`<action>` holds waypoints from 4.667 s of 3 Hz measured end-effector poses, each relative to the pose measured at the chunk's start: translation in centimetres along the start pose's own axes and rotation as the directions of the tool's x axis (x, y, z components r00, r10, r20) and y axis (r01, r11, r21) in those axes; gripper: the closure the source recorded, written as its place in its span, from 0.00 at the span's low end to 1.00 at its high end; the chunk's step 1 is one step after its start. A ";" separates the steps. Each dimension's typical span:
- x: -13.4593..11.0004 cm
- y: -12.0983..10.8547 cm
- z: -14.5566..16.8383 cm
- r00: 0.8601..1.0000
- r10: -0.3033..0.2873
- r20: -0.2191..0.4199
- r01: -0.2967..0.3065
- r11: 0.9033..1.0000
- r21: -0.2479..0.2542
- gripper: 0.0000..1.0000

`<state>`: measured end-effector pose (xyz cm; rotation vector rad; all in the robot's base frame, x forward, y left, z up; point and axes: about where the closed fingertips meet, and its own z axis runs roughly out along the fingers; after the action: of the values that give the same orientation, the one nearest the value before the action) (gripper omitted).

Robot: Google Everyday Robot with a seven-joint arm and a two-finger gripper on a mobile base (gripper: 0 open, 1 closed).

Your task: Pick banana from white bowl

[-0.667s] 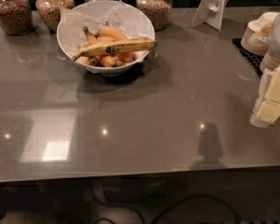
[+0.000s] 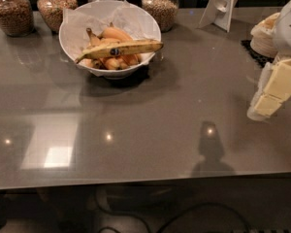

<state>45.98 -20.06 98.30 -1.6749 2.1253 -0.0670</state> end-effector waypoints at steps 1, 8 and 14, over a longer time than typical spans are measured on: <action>-4.3 -3.6 1.1 0.984 -0.029 0.177 0.016 0.997 0.074 0.00; -22.6 -13.7 15.7 0.855 -0.158 0.494 0.191 0.981 -0.017 0.26; -23.8 -12.4 20.5 0.854 -0.108 0.509 0.191 0.975 -0.114 0.82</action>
Offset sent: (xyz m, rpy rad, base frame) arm 0.1350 0.1125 0.0534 0.4273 -0.3323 0.1877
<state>68.95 3.45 90.64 -1.7129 1.6406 0.4596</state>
